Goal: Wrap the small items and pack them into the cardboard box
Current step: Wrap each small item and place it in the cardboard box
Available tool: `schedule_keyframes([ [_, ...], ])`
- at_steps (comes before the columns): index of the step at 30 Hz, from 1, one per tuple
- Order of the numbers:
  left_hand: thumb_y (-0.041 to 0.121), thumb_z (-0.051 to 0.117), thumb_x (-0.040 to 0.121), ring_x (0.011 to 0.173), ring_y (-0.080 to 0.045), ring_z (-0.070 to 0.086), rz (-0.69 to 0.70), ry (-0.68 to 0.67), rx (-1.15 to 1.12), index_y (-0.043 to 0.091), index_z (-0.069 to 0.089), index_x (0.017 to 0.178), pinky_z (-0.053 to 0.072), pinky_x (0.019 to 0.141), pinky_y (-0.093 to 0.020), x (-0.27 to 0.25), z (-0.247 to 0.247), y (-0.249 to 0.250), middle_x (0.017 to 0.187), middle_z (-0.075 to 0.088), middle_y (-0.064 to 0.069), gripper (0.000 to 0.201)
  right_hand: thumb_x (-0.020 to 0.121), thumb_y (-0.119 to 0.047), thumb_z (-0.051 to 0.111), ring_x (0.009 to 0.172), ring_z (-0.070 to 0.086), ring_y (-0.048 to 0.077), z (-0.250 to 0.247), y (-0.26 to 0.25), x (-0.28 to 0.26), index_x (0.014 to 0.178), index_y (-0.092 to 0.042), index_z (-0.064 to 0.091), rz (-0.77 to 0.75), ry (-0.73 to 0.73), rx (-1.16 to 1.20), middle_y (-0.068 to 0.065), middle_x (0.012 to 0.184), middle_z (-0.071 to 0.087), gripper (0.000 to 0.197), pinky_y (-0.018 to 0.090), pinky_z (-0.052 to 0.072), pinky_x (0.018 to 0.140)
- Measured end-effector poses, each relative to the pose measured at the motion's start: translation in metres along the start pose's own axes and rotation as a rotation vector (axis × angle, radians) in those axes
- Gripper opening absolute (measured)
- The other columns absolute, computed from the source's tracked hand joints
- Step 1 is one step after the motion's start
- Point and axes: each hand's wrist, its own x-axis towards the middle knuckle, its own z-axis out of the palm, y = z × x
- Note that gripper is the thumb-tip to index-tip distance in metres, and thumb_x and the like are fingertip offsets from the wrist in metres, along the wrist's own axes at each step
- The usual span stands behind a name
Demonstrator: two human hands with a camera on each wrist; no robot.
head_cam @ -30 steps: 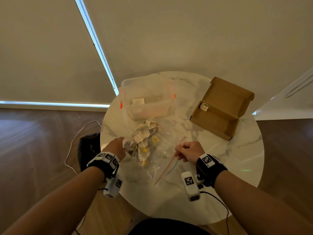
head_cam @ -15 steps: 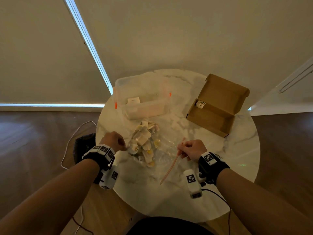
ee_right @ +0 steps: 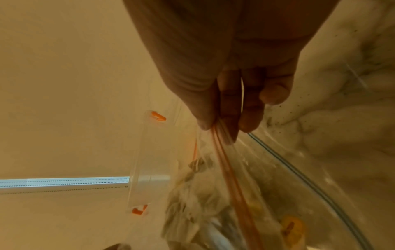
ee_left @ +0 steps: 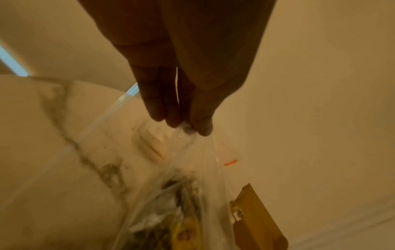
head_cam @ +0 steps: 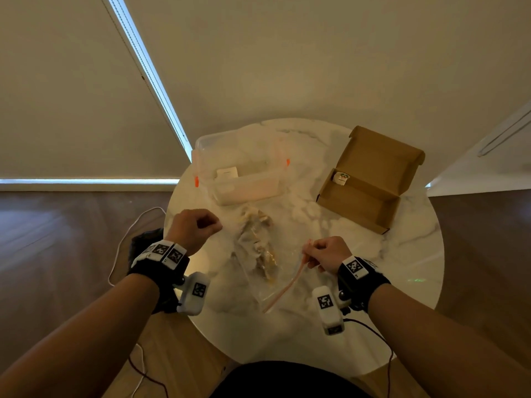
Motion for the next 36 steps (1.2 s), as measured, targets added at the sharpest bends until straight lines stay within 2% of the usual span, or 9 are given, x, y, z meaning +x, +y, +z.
schedule_keyframes([
  [3,0.015,0.078,0.079,0.07,-0.006,0.065,0.059,0.079,-0.05,0.021,0.071,0.075,0.049,0.069,-0.011,-0.009,0.006,-0.001,0.074,0.07,0.006,0.01,0.091,-0.019,0.064,0.047,0.061,0.009,0.001,0.0,0.0,0.081,0.006,0.071,0.005,-0.005,-0.005,0.005,0.064,0.07,0.028,0.019,0.044,0.041],
  [8,0.029,0.077,0.08,0.08,-0.014,0.067,-0.102,-0.268,0.092,0.018,0.069,0.078,0.055,0.076,-0.033,-0.017,0.021,-0.028,0.081,0.071,0.001,0.014,0.091,-0.019,0.065,0.048,0.061,0.009,0.002,0.002,0.0,0.082,0.006,0.071,0.017,-0.001,-0.013,0.009,0.071,0.072,0.028,0.02,0.044,0.042],
  [11,0.047,0.073,0.08,0.085,-0.018,0.067,-0.238,-0.249,0.053,0.017,0.061,0.099,0.057,0.08,-0.04,-0.009,0.025,-0.029,0.093,0.068,0.002,0.037,0.09,-0.019,0.065,0.048,0.061,0.009,0.004,0.001,-0.001,0.08,0.004,0.071,0.023,-0.001,-0.019,0.009,0.072,0.072,0.026,0.019,0.043,0.041],
  [14,0.029,0.08,0.077,0.076,-0.026,0.07,-0.261,-0.3,0.04,0.022,0.051,0.108,0.061,0.07,-0.041,0.0,0.032,-0.015,0.104,0.06,-0.003,0.043,0.09,-0.019,0.065,0.049,0.061,0.01,0.007,0.0,-0.003,0.08,0.003,0.071,0.022,-0.013,-0.036,0.007,0.069,0.072,0.025,0.018,0.042,0.04],
  [18,0.006,0.077,0.077,0.075,-0.026,0.068,-0.234,-0.402,0.178,0.019,0.066,0.107,0.059,0.069,-0.033,0.012,0.036,-0.006,0.119,0.06,-0.008,0.034,0.09,-0.018,0.065,0.051,0.061,0.011,0.007,-0.002,-0.003,0.08,0.005,0.071,0.016,-0.024,-0.043,0.009,0.071,0.072,0.026,0.018,0.043,0.04],
  [22,0.007,0.076,0.078,0.092,-0.022,0.066,-0.186,-0.311,0.267,0.018,0.071,0.112,0.05,0.082,-0.025,0.022,0.029,0.002,0.109,0.068,-0.01,0.036,0.09,-0.018,0.065,0.052,0.062,0.011,0.004,-0.004,-0.002,0.076,0.001,0.072,0.002,-0.013,-0.025,0.005,0.068,0.072,0.025,0.019,0.044,0.043],
  [25,0.005,0.074,0.078,0.068,-0.008,0.056,-0.066,-0.145,0.189,0.017,0.071,0.109,0.043,0.074,-0.019,0.018,0.023,0.009,0.091,0.067,-0.004,0.034,0.09,-0.018,0.065,0.052,0.062,0.012,0.003,-0.005,-0.002,0.074,0.0,0.071,-0.01,-0.021,-0.019,0.003,0.064,0.072,0.025,0.019,0.044,0.044],
  [30,0.001,0.075,0.077,0.064,-0.008,0.055,0.079,-0.119,0.173,0.016,0.07,0.109,0.043,0.069,-0.015,0.007,0.023,0.003,0.113,0.065,0.004,0.036,0.09,-0.018,0.065,0.051,0.062,0.011,0.003,-0.005,-0.003,0.072,0.0,0.071,-0.017,-0.04,-0.025,0.008,0.068,0.072,0.026,0.018,0.044,0.042],
  [36,0.005,0.077,0.076,0.072,-0.016,0.061,0.162,-0.066,0.159,0.02,0.071,0.105,0.055,0.078,-0.034,-0.002,0.018,-0.001,0.113,0.066,0.007,0.033,0.089,-0.019,0.066,0.05,0.061,0.011,0.004,-0.004,-0.001,0.078,0.004,0.072,-0.008,-0.046,-0.033,0.011,0.071,0.071,0.026,0.019,0.045,0.043],
])
